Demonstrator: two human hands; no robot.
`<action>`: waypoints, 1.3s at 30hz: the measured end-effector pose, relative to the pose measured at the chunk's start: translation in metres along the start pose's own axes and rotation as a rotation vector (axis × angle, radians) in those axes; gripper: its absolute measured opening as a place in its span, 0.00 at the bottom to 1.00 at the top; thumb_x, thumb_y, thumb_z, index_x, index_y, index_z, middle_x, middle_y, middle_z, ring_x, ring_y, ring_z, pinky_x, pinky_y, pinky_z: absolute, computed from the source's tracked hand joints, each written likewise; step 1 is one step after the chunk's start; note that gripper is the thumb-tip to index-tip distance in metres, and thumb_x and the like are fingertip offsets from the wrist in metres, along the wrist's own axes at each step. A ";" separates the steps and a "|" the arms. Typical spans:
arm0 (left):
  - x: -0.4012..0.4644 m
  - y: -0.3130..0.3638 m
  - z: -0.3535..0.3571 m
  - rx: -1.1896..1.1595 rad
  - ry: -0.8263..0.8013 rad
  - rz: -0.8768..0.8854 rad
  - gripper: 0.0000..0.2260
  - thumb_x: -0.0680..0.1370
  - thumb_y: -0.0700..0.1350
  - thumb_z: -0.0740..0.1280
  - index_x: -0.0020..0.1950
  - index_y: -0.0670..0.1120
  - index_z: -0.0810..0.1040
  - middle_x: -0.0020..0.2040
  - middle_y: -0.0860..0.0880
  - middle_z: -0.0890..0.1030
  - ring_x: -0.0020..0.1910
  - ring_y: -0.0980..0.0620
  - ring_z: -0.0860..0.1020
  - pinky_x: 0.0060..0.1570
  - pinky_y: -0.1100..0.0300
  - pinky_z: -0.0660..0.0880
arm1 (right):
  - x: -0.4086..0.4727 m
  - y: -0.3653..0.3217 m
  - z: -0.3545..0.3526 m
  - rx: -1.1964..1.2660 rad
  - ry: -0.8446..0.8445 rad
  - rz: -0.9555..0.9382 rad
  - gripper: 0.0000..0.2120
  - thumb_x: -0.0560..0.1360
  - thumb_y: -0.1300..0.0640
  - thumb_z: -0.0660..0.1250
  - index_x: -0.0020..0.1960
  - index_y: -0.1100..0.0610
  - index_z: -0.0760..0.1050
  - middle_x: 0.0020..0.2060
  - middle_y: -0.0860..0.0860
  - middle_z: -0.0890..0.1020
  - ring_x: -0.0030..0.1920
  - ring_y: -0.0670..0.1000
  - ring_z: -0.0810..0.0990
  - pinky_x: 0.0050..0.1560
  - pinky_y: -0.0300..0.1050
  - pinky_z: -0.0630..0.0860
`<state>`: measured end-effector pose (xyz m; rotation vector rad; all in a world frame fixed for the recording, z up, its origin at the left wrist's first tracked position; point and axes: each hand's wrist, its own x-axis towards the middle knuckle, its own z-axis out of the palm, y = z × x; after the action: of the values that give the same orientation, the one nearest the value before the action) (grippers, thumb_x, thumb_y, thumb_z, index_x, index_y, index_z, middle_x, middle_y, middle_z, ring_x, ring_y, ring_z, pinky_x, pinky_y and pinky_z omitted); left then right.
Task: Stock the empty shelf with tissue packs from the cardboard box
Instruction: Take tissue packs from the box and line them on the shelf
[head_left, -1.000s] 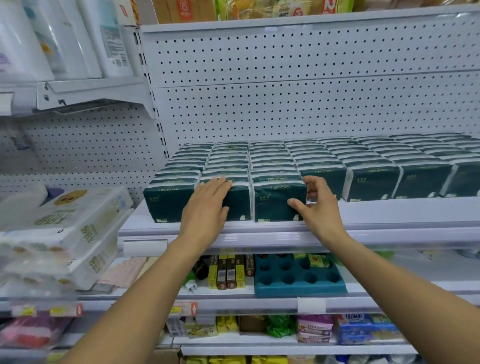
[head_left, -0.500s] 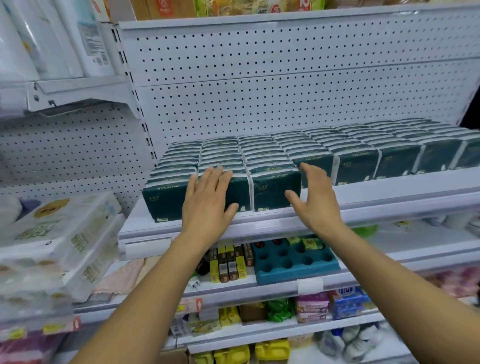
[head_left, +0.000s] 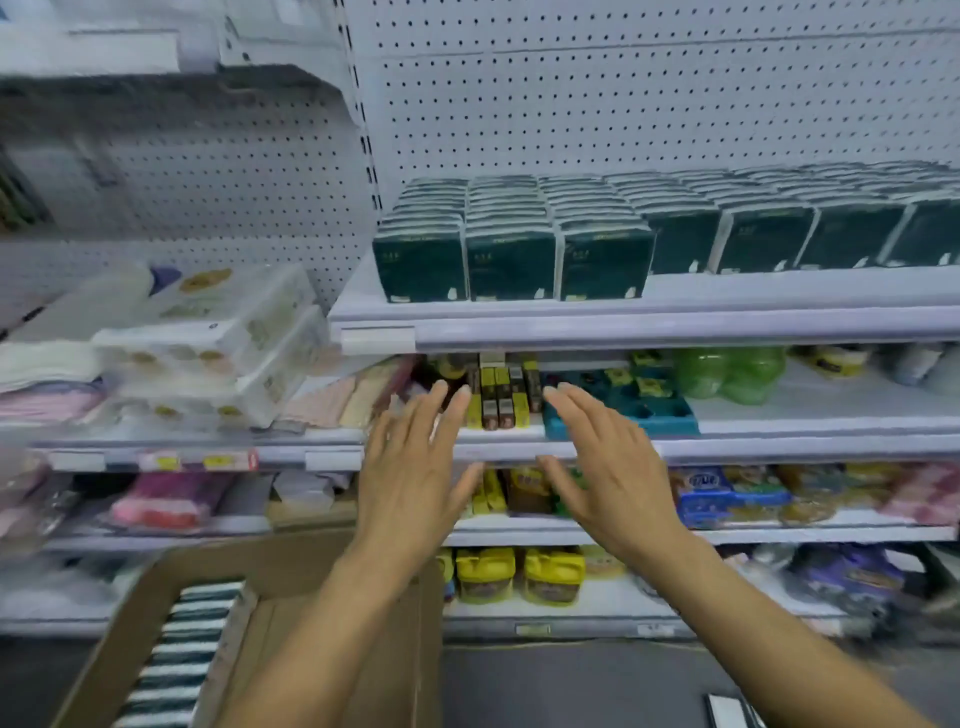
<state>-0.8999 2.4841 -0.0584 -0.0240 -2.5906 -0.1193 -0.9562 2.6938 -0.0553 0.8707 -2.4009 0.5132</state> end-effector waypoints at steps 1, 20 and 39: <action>-0.018 -0.005 0.001 -0.009 -0.024 -0.024 0.29 0.78 0.60 0.57 0.77 0.49 0.62 0.74 0.46 0.69 0.70 0.45 0.71 0.65 0.44 0.72 | -0.011 -0.011 0.006 0.016 -0.031 0.000 0.27 0.78 0.47 0.63 0.74 0.55 0.63 0.69 0.53 0.72 0.63 0.55 0.75 0.57 0.52 0.75; -0.284 -0.298 0.047 -0.004 -0.692 -0.451 0.29 0.76 0.54 0.67 0.75 0.50 0.66 0.67 0.46 0.74 0.65 0.43 0.73 0.58 0.50 0.73 | -0.078 -0.269 0.249 0.233 -0.684 0.024 0.19 0.76 0.48 0.66 0.65 0.51 0.74 0.59 0.52 0.78 0.57 0.56 0.77 0.51 0.52 0.78; -0.389 -0.398 0.151 0.209 -1.304 -0.153 0.07 0.80 0.47 0.66 0.55 0.48 0.80 0.53 0.49 0.81 0.51 0.50 0.80 0.48 0.55 0.77 | -0.178 -0.354 0.441 0.179 -1.542 0.029 0.17 0.77 0.50 0.66 0.63 0.54 0.73 0.58 0.53 0.77 0.55 0.54 0.76 0.50 0.45 0.73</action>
<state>-0.6627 2.1037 -0.4210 0.2561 -3.8889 0.1879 -0.7563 2.2986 -0.4493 1.7119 -3.7170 -0.0610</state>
